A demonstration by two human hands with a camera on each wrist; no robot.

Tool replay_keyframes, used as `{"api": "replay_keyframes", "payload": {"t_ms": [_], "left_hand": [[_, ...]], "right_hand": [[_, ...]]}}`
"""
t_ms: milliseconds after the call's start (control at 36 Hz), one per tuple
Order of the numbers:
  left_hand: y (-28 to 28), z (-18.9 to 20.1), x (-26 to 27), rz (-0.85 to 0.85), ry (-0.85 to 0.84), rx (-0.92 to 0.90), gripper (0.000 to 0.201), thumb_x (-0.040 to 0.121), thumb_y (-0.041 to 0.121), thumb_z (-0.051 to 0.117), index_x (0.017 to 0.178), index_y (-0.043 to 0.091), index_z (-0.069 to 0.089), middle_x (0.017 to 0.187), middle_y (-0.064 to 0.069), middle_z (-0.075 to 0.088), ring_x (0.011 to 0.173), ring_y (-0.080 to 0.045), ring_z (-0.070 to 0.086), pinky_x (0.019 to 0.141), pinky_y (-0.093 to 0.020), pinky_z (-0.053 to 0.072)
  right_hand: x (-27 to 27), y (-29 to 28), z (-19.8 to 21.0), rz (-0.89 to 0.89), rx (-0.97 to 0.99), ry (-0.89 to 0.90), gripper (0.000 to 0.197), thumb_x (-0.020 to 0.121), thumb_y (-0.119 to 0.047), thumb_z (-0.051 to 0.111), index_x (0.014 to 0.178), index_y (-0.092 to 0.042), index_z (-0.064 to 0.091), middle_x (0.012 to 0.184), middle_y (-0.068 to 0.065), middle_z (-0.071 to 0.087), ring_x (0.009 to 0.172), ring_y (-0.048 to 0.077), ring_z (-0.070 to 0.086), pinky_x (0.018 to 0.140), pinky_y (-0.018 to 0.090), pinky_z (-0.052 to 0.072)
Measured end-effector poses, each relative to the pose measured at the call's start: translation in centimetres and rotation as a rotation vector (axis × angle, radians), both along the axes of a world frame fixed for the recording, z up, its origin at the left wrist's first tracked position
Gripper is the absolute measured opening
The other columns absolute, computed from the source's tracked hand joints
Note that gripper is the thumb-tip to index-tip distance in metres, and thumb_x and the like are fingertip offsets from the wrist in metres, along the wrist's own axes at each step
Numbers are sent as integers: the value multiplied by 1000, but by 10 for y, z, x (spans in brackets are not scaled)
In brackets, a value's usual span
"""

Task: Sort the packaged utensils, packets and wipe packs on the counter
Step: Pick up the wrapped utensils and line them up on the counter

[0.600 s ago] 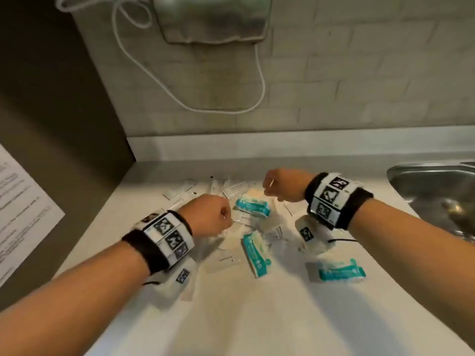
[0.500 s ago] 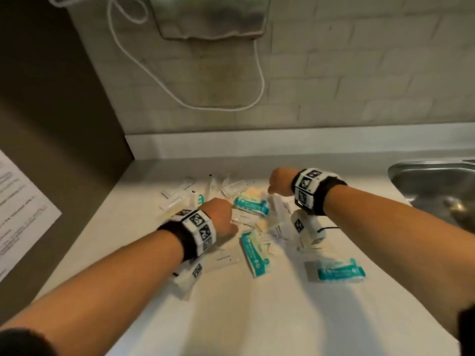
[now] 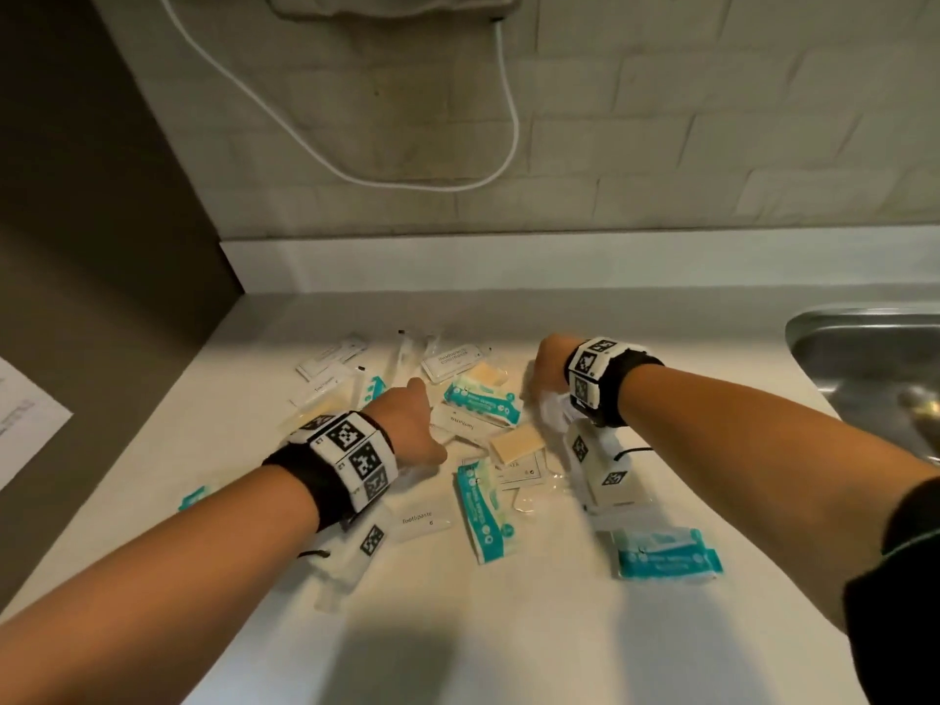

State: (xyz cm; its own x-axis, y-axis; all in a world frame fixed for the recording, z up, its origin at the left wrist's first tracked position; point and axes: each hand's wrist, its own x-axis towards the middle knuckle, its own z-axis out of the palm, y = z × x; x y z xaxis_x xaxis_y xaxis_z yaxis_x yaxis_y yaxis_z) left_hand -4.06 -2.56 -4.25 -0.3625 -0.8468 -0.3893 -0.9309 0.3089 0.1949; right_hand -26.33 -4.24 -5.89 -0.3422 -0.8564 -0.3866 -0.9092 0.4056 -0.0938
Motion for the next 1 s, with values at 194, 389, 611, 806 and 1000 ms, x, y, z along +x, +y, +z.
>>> {"api": "replay_keyframes", "payload": {"t_ms": [194, 389, 611, 806, 1000], "left_hand": [[2, 25, 3, -31, -60, -86, 55, 83, 51, 65, 117, 10, 50, 98, 2, 60, 88, -18, 60, 65, -28, 45], [11, 69, 17, -15, -25, -153, 40, 90, 46, 57, 115, 15, 52, 97, -1, 58, 84, -20, 53, 67, -29, 42], [38, 36, -34, 10, 317, 42, 37, 94, 16, 57, 126, 14, 38, 99, -1, 58, 76, -15, 62, 52, -23, 46], [47, -8, -102, 9, 404, 59, 73, 78, 29, 77, 135, 13, 35, 121, -7, 60, 103, -27, 62, 83, -35, 53], [33, 0, -123, -25, 160, -34, 99, 63, 46, 86, 137, 10, 33, 125, -9, 55, 110, -31, 59, 85, -38, 52]], "right_hand": [[-10, 7, 24, -33, -277, -293, 45, 72, -23, 80, 113, -13, 63, 107, 3, 64, 100, 25, 62, 89, 34, 52], [-15, 28, 70, 66, -624, -490, 34, 73, -12, 80, 104, -11, 67, 88, -1, 59, 79, 13, 55, 65, 20, 41], [-14, 64, 102, 118, -756, -579, 21, 76, -6, 75, 94, -11, 67, 73, -12, 54, 63, 0, 49, 59, 3, 38], [-26, 93, 111, 105, -799, -573, 18, 79, -9, 73, 93, -16, 64, 83, -7, 55, 65, 6, 53, 76, 33, 51], [-37, 110, 99, 43, -787, -583, 20, 77, -8, 74, 93, -15, 64, 81, -6, 56, 66, 9, 55, 78, 38, 55]]}}
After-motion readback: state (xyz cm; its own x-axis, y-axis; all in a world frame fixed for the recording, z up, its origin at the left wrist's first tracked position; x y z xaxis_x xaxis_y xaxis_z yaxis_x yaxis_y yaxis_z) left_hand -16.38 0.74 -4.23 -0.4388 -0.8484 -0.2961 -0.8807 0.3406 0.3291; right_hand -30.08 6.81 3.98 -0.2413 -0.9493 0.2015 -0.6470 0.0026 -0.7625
